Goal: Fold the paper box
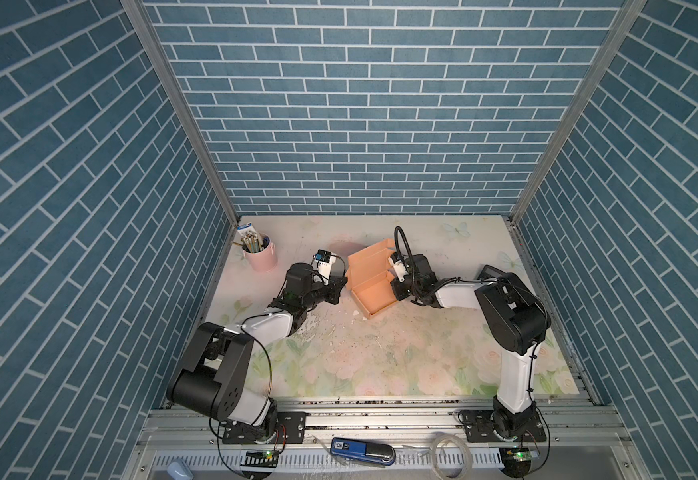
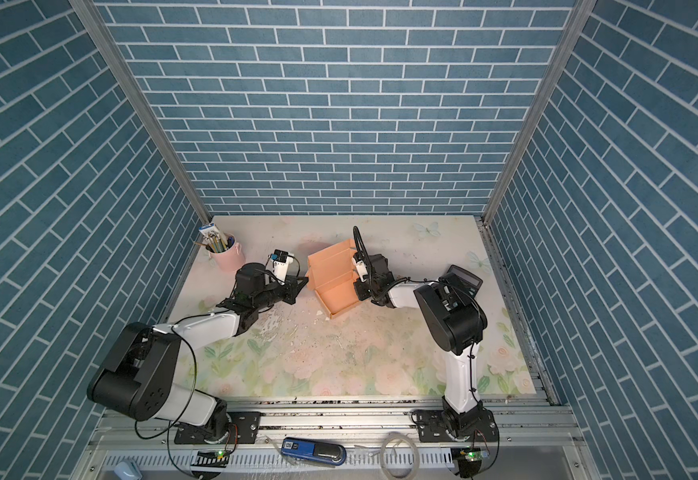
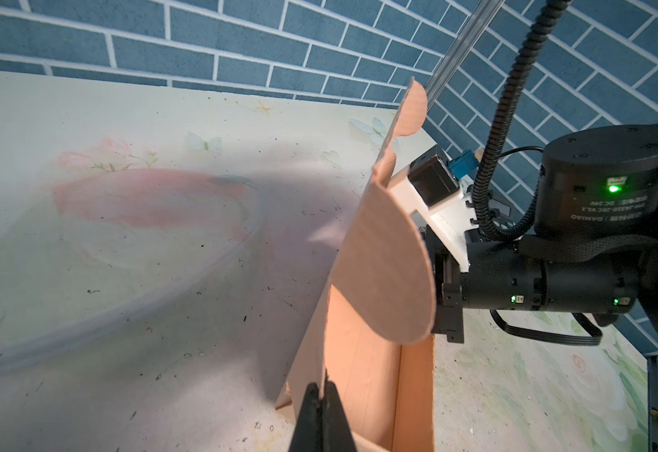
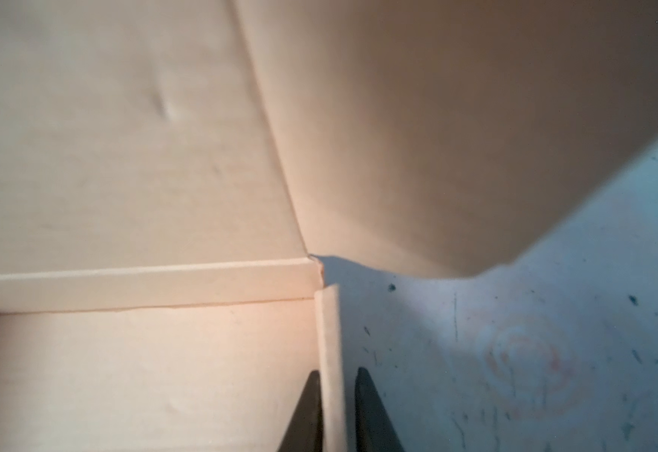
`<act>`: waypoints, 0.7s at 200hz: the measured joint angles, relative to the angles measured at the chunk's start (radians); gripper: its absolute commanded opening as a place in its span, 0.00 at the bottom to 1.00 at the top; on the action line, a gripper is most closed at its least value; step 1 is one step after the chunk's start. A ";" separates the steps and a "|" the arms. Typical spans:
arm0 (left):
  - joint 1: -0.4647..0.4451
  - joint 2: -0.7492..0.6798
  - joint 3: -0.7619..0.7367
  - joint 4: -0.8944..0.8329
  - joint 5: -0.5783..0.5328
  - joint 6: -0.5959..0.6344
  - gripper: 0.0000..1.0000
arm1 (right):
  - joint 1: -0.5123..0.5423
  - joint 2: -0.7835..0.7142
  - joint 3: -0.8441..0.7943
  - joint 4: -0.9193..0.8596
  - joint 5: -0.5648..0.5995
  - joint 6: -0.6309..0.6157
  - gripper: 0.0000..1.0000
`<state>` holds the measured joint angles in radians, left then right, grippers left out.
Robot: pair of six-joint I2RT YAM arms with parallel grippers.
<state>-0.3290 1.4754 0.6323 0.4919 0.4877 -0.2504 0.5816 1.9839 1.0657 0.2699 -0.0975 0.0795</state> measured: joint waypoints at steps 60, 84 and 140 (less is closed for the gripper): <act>-0.001 -0.005 -0.015 0.001 0.007 0.016 0.00 | -0.006 0.000 -0.001 0.065 0.002 0.030 0.19; -0.002 -0.006 -0.019 0.002 0.007 0.020 0.00 | -0.010 0.000 -0.001 0.072 -0.004 0.036 0.19; -0.002 -0.009 -0.019 0.000 0.006 0.024 0.00 | -0.010 0.005 -0.001 0.074 -0.023 0.031 0.07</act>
<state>-0.3305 1.4662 0.6132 0.4915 0.4942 -0.2260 0.5716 1.9888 1.0645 0.3439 -0.1204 0.1104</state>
